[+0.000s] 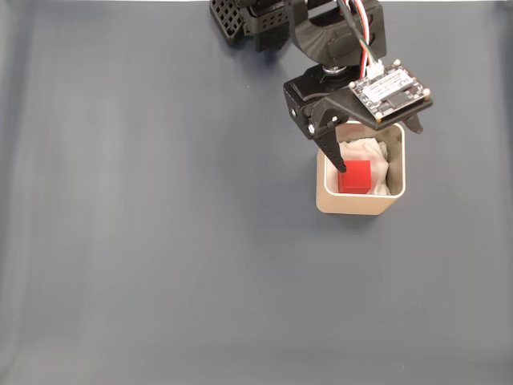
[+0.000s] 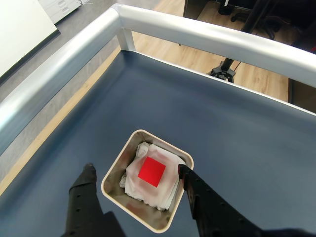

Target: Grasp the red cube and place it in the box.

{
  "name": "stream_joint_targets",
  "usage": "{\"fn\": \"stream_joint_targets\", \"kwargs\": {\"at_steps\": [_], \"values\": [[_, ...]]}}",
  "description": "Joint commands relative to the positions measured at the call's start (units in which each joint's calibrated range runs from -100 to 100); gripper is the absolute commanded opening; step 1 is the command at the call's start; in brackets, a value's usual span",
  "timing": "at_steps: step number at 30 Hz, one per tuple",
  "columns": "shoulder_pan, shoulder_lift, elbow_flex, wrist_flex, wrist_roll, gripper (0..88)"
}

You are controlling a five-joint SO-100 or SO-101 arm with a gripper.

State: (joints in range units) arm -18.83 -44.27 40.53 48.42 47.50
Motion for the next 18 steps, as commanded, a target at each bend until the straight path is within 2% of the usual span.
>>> {"fn": "stream_joint_targets", "kwargs": {"at_steps": [1, 12, 18], "values": [[0.4, -1.9, -0.4, -1.3, -0.4, 38.5], [1.2, -3.8, -0.7, -3.3, -2.3, 10.2], [3.9, -5.8, -0.8, -3.1, -2.8, 2.1]]}}
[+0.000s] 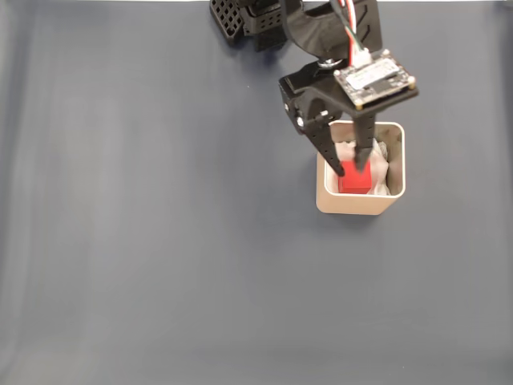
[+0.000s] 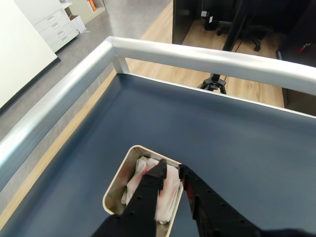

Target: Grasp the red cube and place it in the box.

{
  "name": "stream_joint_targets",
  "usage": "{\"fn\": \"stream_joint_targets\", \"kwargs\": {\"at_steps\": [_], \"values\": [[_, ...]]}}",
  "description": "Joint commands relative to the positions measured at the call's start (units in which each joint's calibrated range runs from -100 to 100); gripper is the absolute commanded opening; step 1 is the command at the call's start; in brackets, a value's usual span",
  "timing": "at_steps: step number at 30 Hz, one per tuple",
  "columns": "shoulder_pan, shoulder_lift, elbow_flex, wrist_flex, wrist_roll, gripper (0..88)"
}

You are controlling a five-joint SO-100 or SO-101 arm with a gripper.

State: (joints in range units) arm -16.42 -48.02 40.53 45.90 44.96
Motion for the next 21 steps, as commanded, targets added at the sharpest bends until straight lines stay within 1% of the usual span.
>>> {"fn": "stream_joint_targets", "kwargs": {"at_steps": [1, 6, 13, 21], "values": [[2.2, -2.4, -0.8, -0.5, -0.3, 0.5], [6.6, -3.3, -0.6, 0.2, -1.0, 0.2], [12.3, -6.0, 2.1, 1.3, -0.2, 0.2], [16.7, -15.4, 12.3, 3.1, 0.4, 0.2]]}}
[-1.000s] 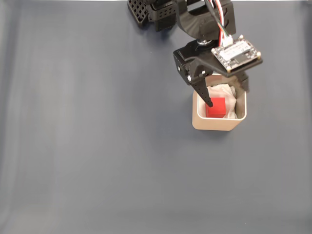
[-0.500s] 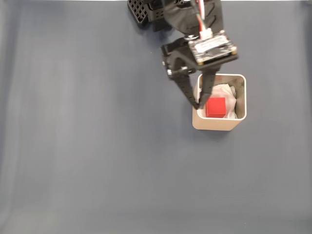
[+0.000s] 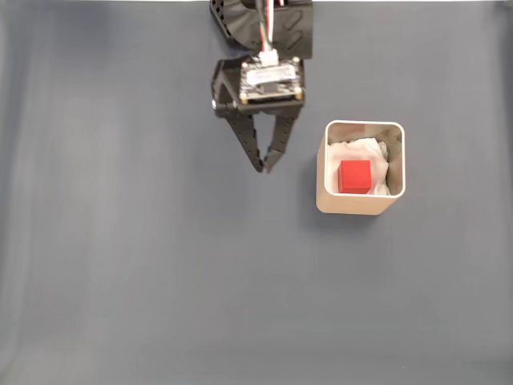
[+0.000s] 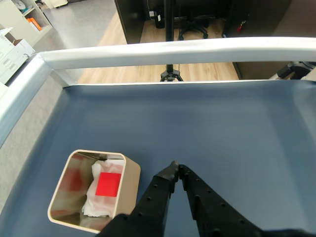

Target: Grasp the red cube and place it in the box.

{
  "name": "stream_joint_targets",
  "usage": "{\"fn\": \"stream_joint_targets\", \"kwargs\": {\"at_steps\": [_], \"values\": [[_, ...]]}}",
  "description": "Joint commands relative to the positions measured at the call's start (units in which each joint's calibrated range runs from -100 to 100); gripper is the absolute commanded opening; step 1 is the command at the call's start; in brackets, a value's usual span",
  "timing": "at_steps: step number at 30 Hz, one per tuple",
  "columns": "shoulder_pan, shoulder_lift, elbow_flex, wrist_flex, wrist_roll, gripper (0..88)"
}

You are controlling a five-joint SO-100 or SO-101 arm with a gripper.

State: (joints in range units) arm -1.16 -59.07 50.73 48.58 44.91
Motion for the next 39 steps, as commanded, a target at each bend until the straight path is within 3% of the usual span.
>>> {"fn": "stream_joint_targets", "kwargs": {"at_steps": [1, 22, 39], "values": [[1.8, -5.8, 3.5, 0.6, 0.6, 0.2], [2.9, -32.1, 32.2, 7.7, 2.6, 0.2], [2.5, -40.8, 44.9, 13.0, 3.1, 0.2]]}}
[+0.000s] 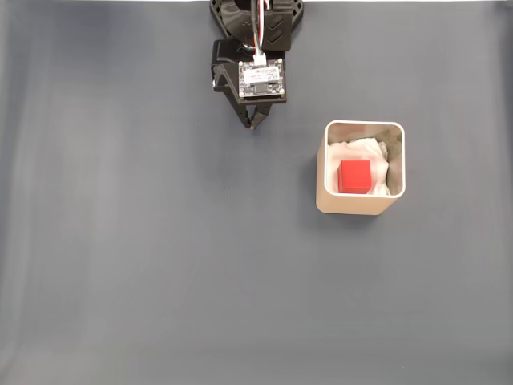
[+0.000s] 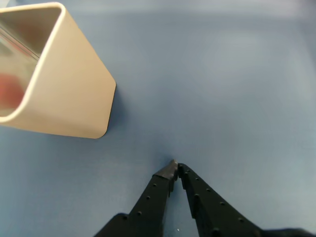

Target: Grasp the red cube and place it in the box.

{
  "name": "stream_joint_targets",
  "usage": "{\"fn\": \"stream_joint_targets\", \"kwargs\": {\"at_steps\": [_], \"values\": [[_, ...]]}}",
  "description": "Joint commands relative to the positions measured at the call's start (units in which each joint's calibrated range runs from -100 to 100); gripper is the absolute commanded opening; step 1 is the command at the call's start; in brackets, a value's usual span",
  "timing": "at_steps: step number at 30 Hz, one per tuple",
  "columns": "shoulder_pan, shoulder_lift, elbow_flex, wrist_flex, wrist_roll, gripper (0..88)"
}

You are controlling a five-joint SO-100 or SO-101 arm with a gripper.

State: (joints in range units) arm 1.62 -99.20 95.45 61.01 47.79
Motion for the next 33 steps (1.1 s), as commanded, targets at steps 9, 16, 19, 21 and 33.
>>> {"fn": "stream_joint_targets", "kwargs": {"at_steps": [9, 16, 19, 21, 33], "values": [[0.1, -0.7, 4.3, 2.7, 0.2, 0.2], [0.0, -0.7, 4.4, 7.6, -0.7, 0.2], [0.1, -0.7, 4.4, 10.9, -0.5, 0.2], [0.2, -0.7, 4.4, 12.3, 0.0, 0.2], [0.1, -0.7, 4.4, 15.3, -0.8, 0.8]]}}
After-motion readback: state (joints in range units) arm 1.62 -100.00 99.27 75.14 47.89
